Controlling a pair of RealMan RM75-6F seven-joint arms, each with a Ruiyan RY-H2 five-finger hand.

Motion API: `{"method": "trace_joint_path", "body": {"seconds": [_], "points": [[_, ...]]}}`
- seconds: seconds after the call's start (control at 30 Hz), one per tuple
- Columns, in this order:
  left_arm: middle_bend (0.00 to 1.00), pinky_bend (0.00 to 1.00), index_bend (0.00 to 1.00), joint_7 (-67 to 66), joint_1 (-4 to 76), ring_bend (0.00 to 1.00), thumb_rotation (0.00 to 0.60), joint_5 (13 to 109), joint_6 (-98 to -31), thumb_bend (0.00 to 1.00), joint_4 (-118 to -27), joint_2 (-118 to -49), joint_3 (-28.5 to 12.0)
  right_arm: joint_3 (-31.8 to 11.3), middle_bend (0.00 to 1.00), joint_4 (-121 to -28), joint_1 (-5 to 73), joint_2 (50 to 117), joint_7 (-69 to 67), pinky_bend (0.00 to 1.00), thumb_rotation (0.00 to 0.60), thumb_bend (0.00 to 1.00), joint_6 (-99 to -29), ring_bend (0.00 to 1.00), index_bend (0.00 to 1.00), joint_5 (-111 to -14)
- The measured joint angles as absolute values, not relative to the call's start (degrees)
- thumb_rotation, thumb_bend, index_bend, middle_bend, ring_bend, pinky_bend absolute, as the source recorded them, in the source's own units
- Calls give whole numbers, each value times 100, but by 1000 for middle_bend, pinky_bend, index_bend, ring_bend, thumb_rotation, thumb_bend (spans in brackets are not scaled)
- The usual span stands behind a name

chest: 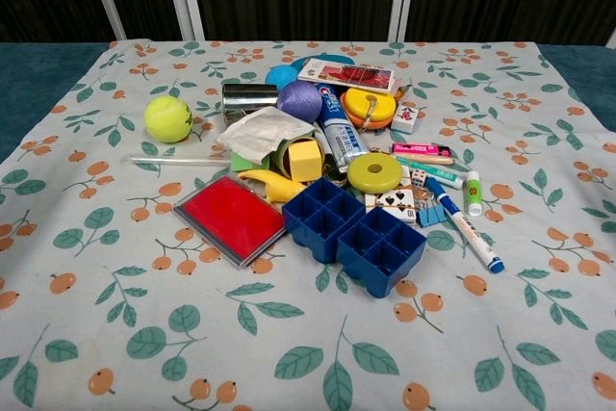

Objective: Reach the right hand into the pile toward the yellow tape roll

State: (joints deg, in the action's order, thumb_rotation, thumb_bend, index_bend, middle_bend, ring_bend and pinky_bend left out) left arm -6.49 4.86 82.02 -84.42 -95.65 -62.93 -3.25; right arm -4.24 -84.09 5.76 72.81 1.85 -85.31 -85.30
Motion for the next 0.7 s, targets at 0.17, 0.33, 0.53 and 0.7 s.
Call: {"method": "trace_joint_path", "body": {"seconds": [0.17,0.33,0.53,0.7], "points": [[0,38,74,-652,479,0,600,8211,-8456,515,-9567,-6293,-322,-433,129,-8433,572,7258,142,207,600,181,-8528,136,152,-8530],[0,38,74,-654,480,0,600,8207,-8449,515,-9563,-6295,-321,-431,129,-8431,573,7259,124,206,600,180,-8498,136,153,-8518],[0,38,74,-657,482,0,600,8198,-8442,515,-9555,-6298,-325,-429,129,-8423,578,7261,99,206,600,180,-8483,136,151,-8525],[0,38,74,-651,490,0,600,8184,-8433,515,-9559,-6297,-337,-403,129,-8415,592,7266,32,206,600,181,-8434,136,151,-8554]]}}
